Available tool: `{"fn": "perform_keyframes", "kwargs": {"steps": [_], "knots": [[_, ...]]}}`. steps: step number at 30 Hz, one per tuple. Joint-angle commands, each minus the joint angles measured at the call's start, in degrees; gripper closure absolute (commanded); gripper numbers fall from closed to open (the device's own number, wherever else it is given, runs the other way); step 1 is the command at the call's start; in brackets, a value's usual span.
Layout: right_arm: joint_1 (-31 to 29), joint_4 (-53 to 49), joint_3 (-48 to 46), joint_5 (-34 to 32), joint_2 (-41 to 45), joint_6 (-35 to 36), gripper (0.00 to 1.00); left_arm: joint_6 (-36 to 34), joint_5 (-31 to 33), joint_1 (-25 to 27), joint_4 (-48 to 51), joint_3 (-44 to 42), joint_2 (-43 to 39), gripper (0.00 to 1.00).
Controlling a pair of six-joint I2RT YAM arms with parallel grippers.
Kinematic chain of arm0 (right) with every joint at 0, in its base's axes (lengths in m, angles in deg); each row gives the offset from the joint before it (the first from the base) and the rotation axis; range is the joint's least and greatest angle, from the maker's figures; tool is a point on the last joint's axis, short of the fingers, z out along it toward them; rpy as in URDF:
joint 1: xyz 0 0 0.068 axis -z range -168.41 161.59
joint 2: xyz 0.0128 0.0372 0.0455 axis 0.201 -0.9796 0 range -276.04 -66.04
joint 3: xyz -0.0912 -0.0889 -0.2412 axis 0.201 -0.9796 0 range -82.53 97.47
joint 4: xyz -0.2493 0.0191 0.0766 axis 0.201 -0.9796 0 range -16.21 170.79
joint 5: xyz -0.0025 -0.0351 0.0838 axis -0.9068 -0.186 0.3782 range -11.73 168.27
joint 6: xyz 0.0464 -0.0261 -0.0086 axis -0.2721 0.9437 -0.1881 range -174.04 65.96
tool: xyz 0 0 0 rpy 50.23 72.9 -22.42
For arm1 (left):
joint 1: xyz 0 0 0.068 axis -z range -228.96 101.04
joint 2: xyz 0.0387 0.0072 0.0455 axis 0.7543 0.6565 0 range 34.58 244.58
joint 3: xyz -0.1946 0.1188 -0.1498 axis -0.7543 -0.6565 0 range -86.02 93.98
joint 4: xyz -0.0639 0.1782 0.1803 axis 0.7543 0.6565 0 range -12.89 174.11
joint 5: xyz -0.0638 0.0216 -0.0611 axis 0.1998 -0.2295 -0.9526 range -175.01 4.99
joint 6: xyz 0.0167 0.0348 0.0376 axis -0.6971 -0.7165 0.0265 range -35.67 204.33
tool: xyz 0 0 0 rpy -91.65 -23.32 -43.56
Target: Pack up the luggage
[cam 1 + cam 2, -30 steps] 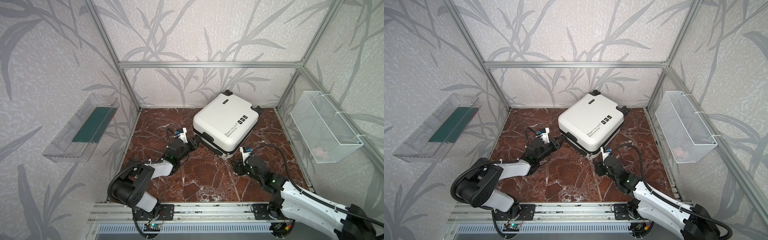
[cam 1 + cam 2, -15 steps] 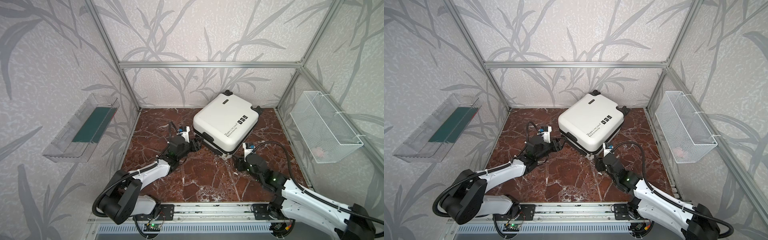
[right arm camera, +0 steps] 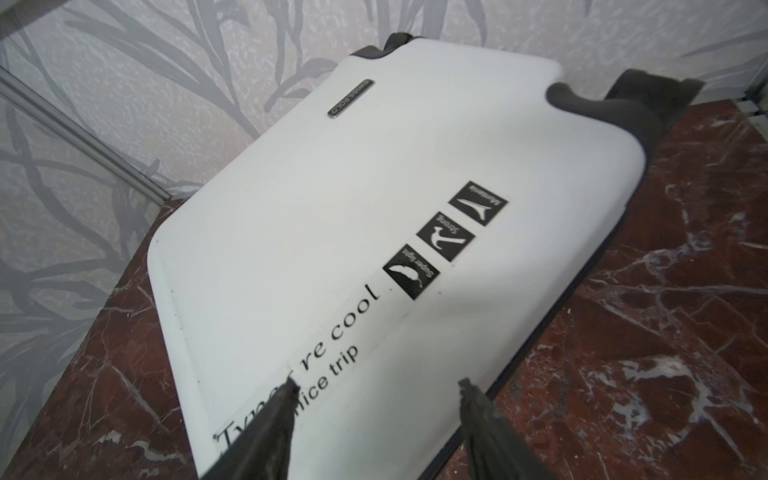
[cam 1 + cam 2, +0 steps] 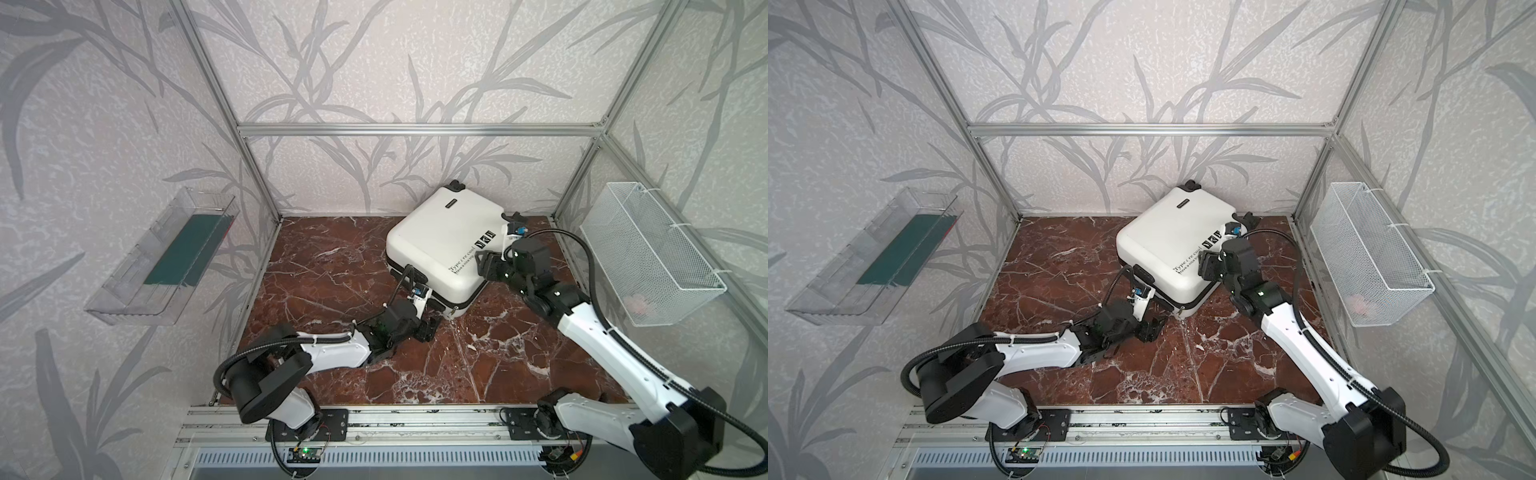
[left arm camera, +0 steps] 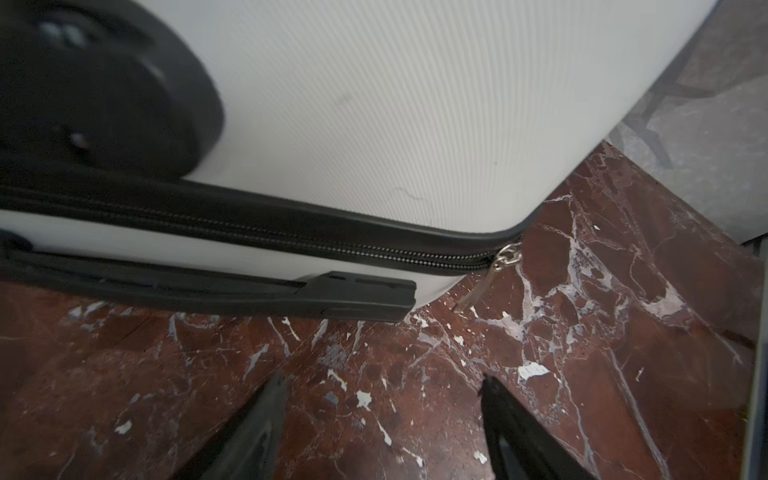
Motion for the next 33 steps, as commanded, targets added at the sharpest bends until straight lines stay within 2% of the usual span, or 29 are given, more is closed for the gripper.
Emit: {"fn": "perform_keyframes", "kwargs": {"steps": [1, 7, 14, 23, 33], "knots": [[0.1, -2.47, 5.7, 3.21, -4.38, 2.94, 0.36, -5.47, 5.41, 1.91, -6.66, 1.89, 2.94, 0.24], [0.13, -4.1, 12.56, 5.36, -11.61, 4.6, 0.36, -8.72, 11.79, 5.55, -12.83, 3.22, 8.08, 0.25], [0.12, -3.85, 12.1, 5.98, -14.18, 4.57, 0.36, -10.01, 17.93, 7.74, -18.69, 4.85, 13.77, 0.26], [0.17, -1.29, 6.94, 6.27, -14.79, 3.47, 0.37, -12.41, 27.48, 8.65, -25.13, 6.07, 18.01, 0.41], [0.15, 0.08, 5.29, 7.39, -15.95, 2.65, 0.37, -19.99, 35.0, 13.22, -28.79, 6.46, 19.29, 0.32]]}}
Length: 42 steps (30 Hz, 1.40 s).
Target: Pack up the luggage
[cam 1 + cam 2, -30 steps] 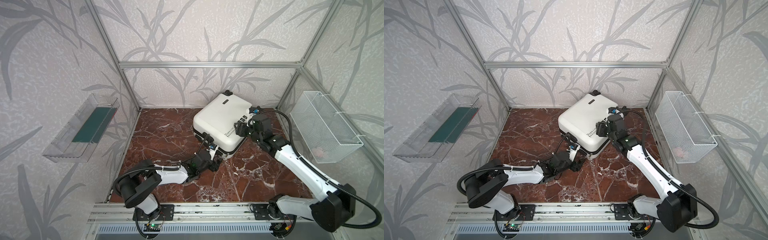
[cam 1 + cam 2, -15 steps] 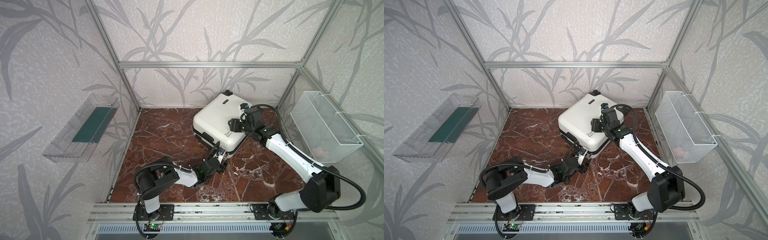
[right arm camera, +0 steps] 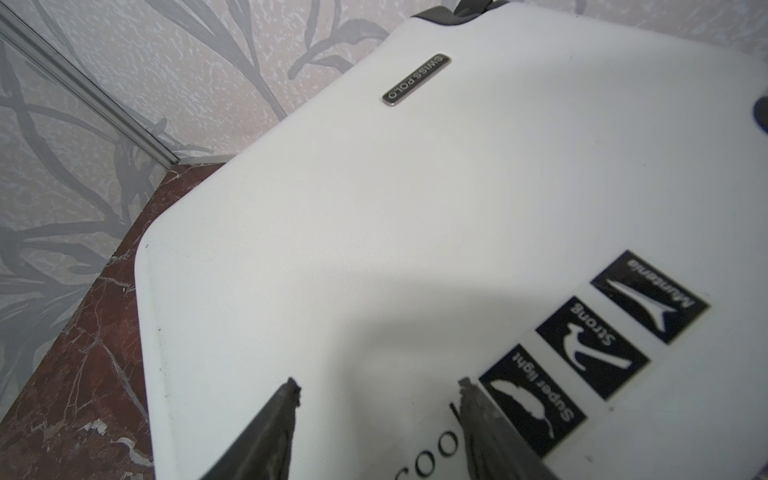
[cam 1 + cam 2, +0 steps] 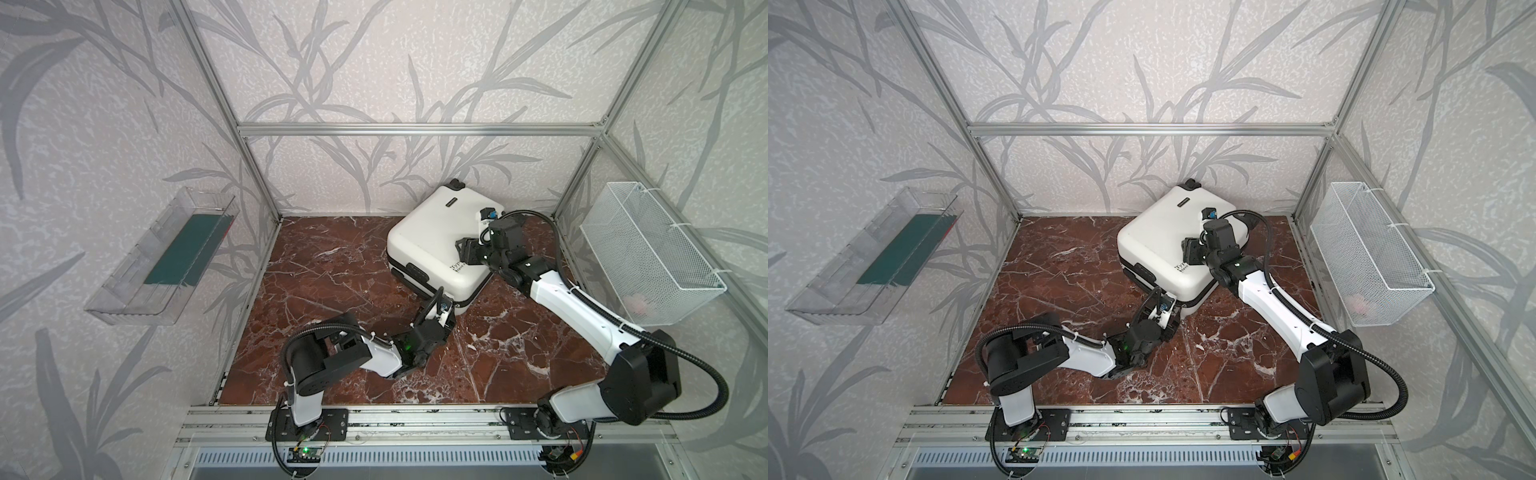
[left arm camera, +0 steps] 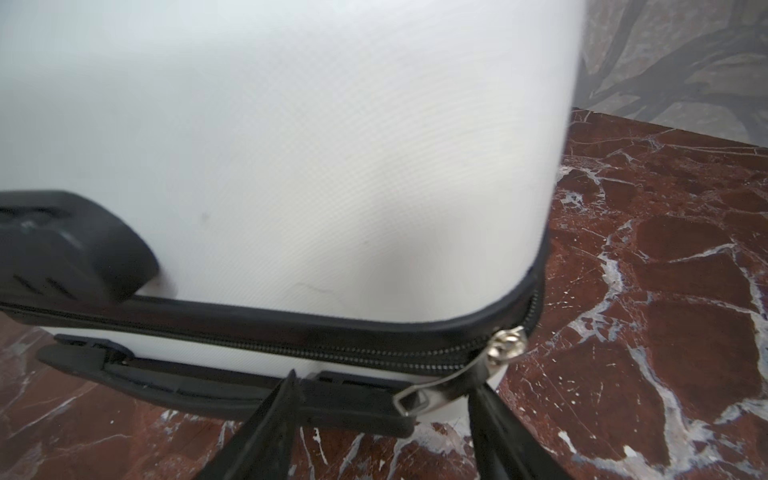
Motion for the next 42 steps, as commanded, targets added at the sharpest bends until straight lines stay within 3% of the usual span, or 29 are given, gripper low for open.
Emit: {"fn": "perform_keyframes", "kwargs": {"steps": [1, 13, 23, 31, 35, 37, 39, 42], "knots": [[0.13, -3.96, -2.25, 1.67, -2.02, -0.88, 0.37, -4.24, 4.2, 1.42, -3.01, 1.91, 1.45, 0.32], [0.12, -3.21, -2.9, 2.36, -3.16, -1.5, 0.38, -6.45, 5.85, 1.43, -3.64, 4.08, 5.35, 0.35], [0.14, -3.21, -3.3, 2.03, -3.24, -1.36, 0.38, -6.95, 3.01, 0.39, -4.65, 3.52, 4.73, 0.59], [0.11, -3.03, -3.41, 1.95, -3.83, -1.45, 0.38, -7.55, 2.48, 0.54, -4.74, 3.57, 4.27, 0.89], [0.18, -2.95, -3.44, 1.95, -3.97, -1.53, 0.38, -8.24, 2.91, 0.84, -4.87, 3.54, 3.56, 0.96], [0.14, -2.95, -3.4, 1.95, -4.14, -1.53, 0.38, -8.49, 3.08, 0.9, -4.82, 3.58, 3.32, 0.95], [0.13, -2.95, -3.45, 1.95, -4.27, -1.64, 0.38, -8.6, 3.56, 0.9, -4.69, 3.73, 3.35, 0.84], [0.16, -2.95, -3.4, 2.06, -4.49, -1.7, 0.38, -9.31, 4.05, 0.81, -5.26, 3.9, 3.62, 0.8]]}}
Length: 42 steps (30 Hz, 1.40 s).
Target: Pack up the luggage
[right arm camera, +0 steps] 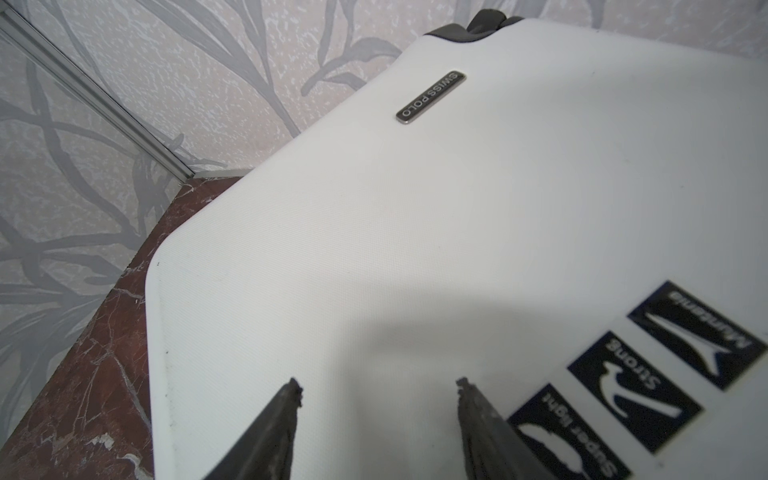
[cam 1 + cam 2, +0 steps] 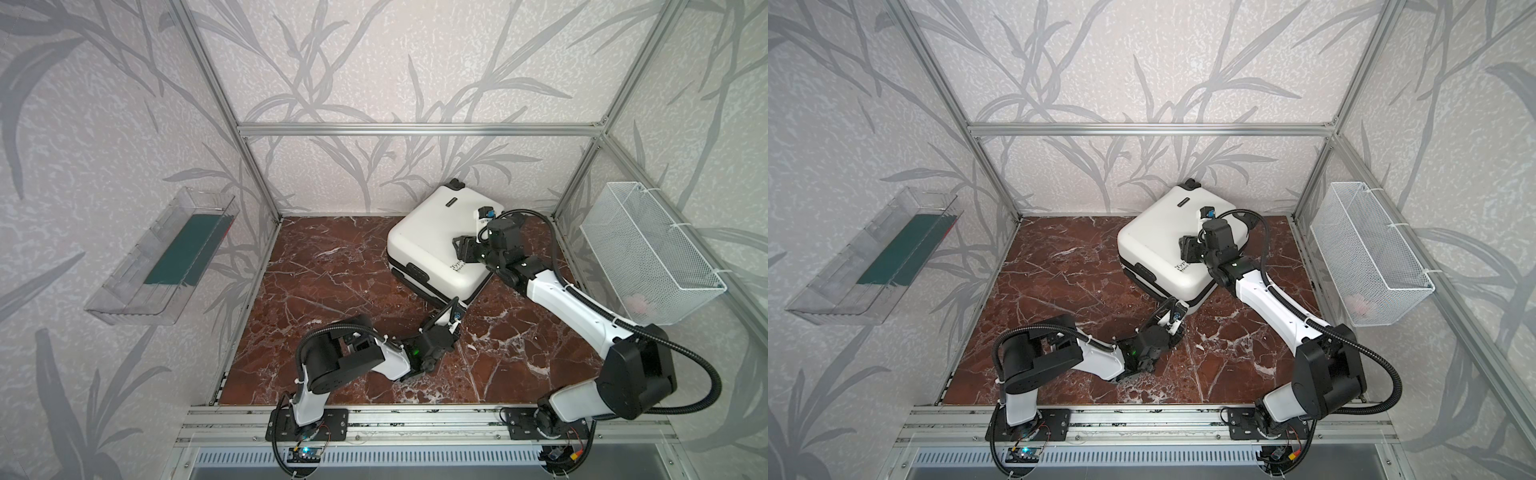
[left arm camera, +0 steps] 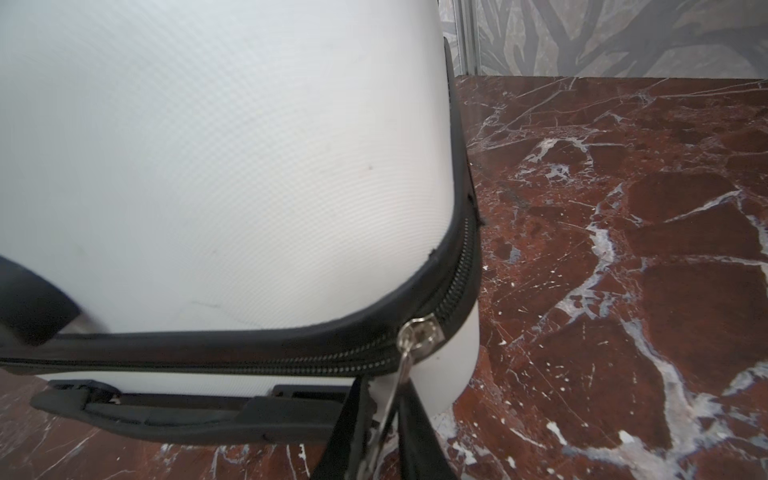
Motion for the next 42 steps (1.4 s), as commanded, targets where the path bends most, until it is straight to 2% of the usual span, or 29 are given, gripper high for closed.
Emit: {"fn": "perform_keyframes", "kwargs": {"steps": [1, 3, 12, 17, 31, 36, 42], "knots": [[-0.03, -7.8, -2.61, 0.92, -2.75, -1.31, 0.38, -1.17, 2.21, -0.46, -3.19, 1.14, -0.98, 0.79], [-0.02, -7.84, -2.63, 0.94, -2.79, -1.36, 0.38, -1.25, 1.91, -0.74, -3.01, 1.25, -0.9, 0.77], [0.03, -8.15, -2.85, 1.19, -3.53, -1.5, 0.38, -1.31, 0.23, -1.17, -2.01, 1.57, -1.37, 1.0], [-0.02, -8.49, -3.15, 1.15, -4.32, -1.73, 0.39, -0.76, 0.8, -1.22, -2.08, 0.82, -2.48, 1.0], [1.71, -8.68, -5.55, 0.57, -6.37, -3.15, 0.41, 2.52, 9.34, -2.58, -1.17, -3.01, -6.67, 1.0], [1.89, -8.82, -5.0, 2.34, -7.06, -2.32, 0.41, 3.53, 7.64, -2.52, -3.18, -3.93, -7.11, 1.0], [1.82, -13.99, 1.45, 5.04, -7.4, 3.38, 0.4, 2.63, 5.44, -2.1, -4.26, -4.55, -8.11, 1.0]]}}
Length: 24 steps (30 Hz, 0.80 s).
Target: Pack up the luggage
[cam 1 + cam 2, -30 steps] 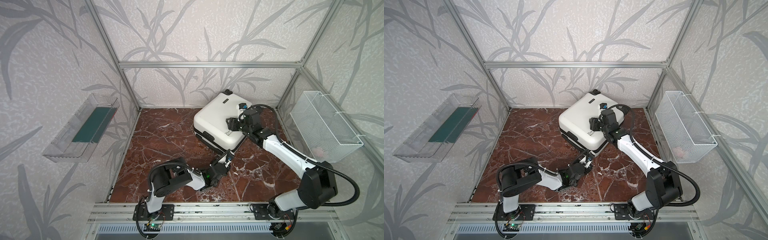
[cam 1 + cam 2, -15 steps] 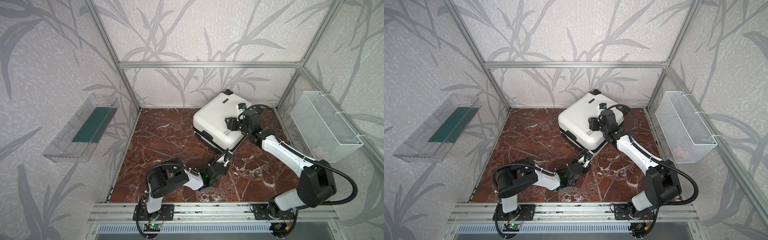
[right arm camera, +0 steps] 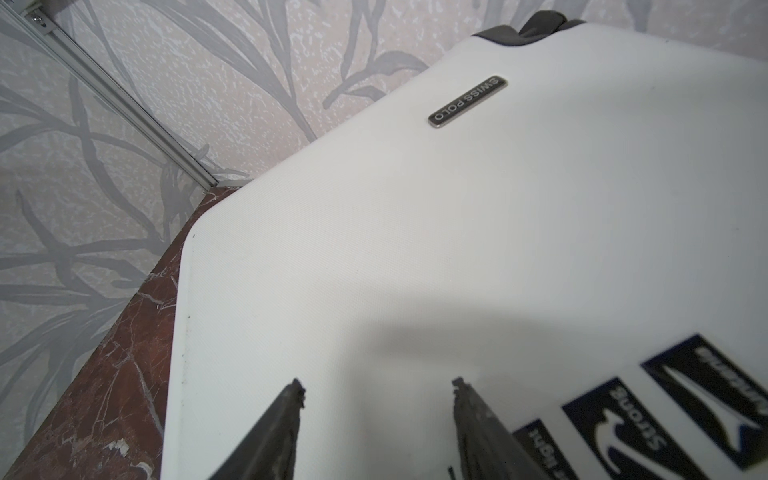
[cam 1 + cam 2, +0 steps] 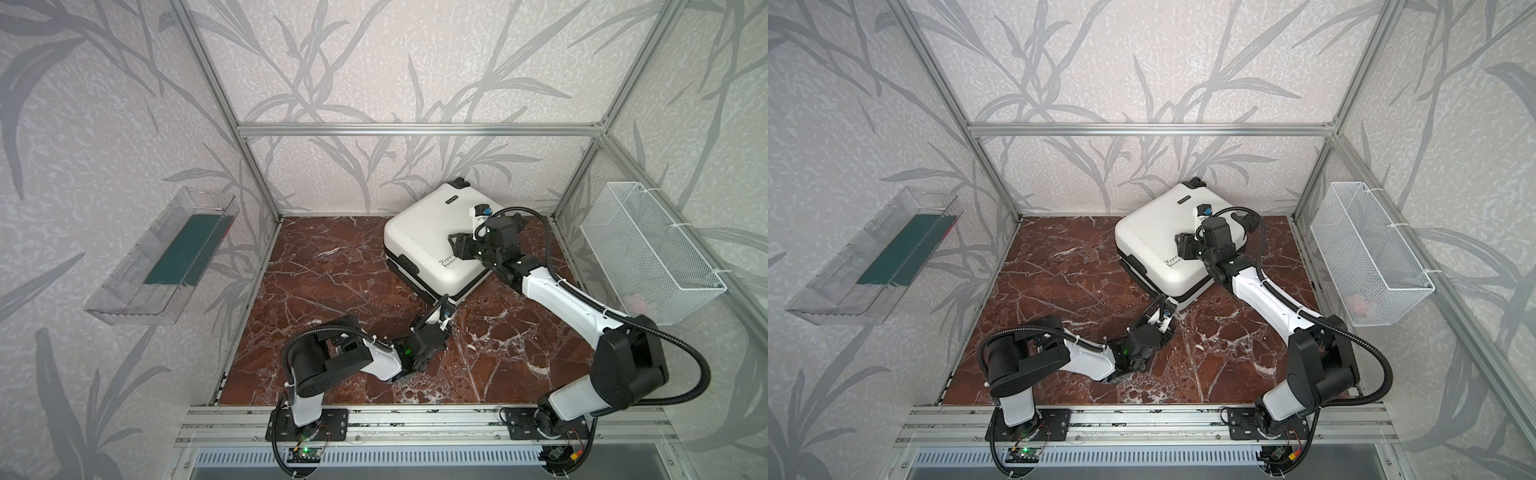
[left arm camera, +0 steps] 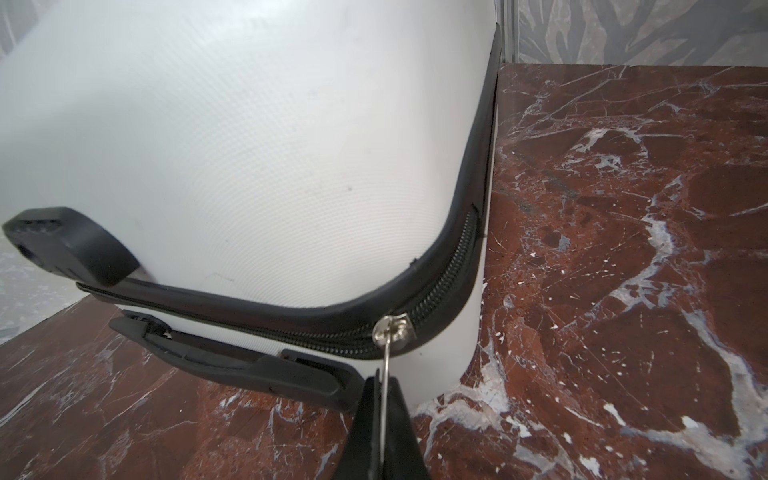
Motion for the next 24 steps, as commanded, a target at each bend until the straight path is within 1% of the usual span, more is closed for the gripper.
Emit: {"fn": "perform_keyframes", "kwargs": {"steps": [1, 6, 9, 11, 13, 17, 20, 24], "knots": [[0.36, -17.45, 1.23, 2.26, -4.01, 3.12, 0.4, 0.23, 2.64, -0.68, -5.76, -0.1, -3.13, 1.0], [-3.04, -23.64, 9.72, 1.17, -6.0, 9.22, 0.38, -1.54, 2.19, 0.23, -5.33, 0.69, -2.36, 1.0], [-4.93, -24.84, 13.9, 0.29, -7.9, 11.8, 0.37, -2.08, 2.19, 0.7, -5.25, 1.01, -1.9, 1.0], [-5.66, -26.18, 17.43, 0.38, -9.81, 12.75, 0.36, -1.95, 2.08, 0.85, -5.17, 1.05, -1.8, 1.0], [-6.66, -28.89, 22.1, -0.38, -13.46, 13.77, 0.35, -1.52, 1.85, 0.91, -5.15, 1.0, -1.95, 1.0], [-9.73, -33.54, 28.45, -5.26, -18.89, 16.34, 0.35, -0.86, 1.83, 0.85, -5.04, 1.01, -2.18, 1.0], [-10.92, -35.84, 29.32, -7.39, -21.48, 16.97, 0.35, -0.2, 2.02, 0.92, -5.25, 0.35, -2.78, 1.0], [-11.27, -34.15, 24.52, -8.03, -22.39, 16.95, 0.39, 0.94, 3.3, 0.58, -5.17, -0.92, -4.21, 1.0]]}}
